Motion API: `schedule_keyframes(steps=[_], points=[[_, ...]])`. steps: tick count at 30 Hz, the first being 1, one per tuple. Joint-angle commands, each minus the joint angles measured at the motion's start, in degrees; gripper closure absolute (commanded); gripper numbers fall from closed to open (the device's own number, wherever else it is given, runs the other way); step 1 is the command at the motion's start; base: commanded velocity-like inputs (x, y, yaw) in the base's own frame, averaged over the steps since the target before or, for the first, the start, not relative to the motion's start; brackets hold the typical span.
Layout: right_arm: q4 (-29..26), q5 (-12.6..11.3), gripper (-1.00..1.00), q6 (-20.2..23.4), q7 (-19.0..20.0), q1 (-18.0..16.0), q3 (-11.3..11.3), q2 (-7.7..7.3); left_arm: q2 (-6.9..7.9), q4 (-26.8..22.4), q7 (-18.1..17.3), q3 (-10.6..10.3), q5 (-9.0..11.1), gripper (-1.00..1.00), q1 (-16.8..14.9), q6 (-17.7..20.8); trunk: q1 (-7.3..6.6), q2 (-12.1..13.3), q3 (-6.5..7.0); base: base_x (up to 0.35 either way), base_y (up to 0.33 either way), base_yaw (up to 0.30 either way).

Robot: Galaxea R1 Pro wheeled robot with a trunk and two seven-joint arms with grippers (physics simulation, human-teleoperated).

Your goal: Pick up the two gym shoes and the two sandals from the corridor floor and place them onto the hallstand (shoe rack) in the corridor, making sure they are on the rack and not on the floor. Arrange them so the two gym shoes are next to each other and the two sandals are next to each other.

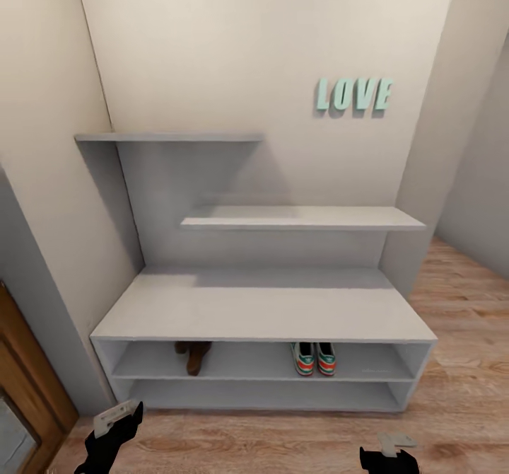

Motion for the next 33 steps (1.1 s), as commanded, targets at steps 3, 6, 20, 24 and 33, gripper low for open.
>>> schedule_keyframes(steps=[3,6,20,24,33], points=[[0.0,0.0,-1.00,0.0,0.0,0.0,0.0,0.00,0.00,0.0,0.0,0.0,0.0,-1.00,0.0,0.0,-0.67,1.2,0.57,0.000,0.000,0.282],[0.0,0.0,-1.00,0.0,0.0,0.0,0.0,0.00,0.00,0.0,0.0,0.0,0.0,-1.00,0.0,0.0,-1.33,2.4,1.16,0.000,0.000,0.288],[0.0,0.0,-1.00,0.0,0.0,0.0,0.0,-0.02,0.08,0.0,0.1,0.0,0.0,-1.00,0.8,-0.1,-1.55,2.8,1.48,-0.010,0.000,0.138],[0.0,0.0,-1.00,0.0,0.0,0.0,0.0,-0.04,0.13,0.0,0.1,0.0,0.0,-1.00,1.8,-0.1,-1.55,2.8,1.49,-0.165,0.000,0.020],[0.0,0.0,-1.00,0.0,0.0,0.0,0.0,-0.07,0.17,0.0,0.1,0.0,0.0,-1.00,2.7,-0.1,-1.55,2.8,1.49,-0.268,0.000,0.005]])
